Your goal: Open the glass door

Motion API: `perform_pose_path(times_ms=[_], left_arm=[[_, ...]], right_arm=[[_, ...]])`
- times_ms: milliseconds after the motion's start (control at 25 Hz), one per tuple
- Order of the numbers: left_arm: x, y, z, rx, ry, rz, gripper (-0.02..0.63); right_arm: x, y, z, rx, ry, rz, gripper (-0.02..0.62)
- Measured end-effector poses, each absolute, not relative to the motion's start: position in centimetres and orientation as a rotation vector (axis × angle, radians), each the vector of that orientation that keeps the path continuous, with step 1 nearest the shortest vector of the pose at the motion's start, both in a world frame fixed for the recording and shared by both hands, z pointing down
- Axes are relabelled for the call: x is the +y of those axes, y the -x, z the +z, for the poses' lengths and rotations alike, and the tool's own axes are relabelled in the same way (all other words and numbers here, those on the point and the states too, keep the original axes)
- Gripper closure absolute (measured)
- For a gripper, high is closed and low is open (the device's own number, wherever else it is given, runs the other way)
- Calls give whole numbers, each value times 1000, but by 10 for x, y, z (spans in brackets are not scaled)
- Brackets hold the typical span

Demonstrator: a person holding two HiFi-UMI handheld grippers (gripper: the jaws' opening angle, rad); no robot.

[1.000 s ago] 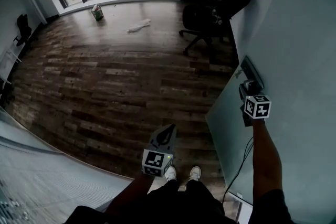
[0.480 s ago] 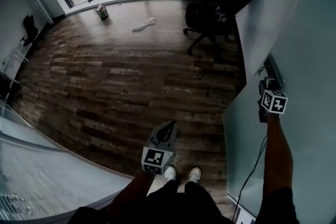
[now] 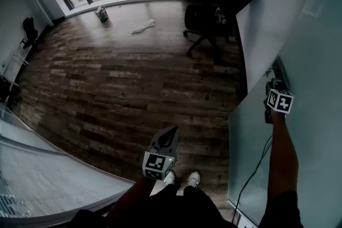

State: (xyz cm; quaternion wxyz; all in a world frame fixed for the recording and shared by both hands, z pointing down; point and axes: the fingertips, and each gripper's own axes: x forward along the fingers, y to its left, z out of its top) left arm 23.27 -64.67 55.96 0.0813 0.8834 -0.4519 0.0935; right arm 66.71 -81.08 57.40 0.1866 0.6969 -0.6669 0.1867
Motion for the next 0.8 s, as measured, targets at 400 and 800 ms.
perform_pose_path(times_ms=[400,800], left_arm=[[-635,-246,546,-1380,-2662,255,607],[-595,-264,530,-1386,-2683,209,607]], right_arm=[[-802,-669,573,-1687,-1847,437,516],[-773,-671,534,-1699,-1882,422,448]])
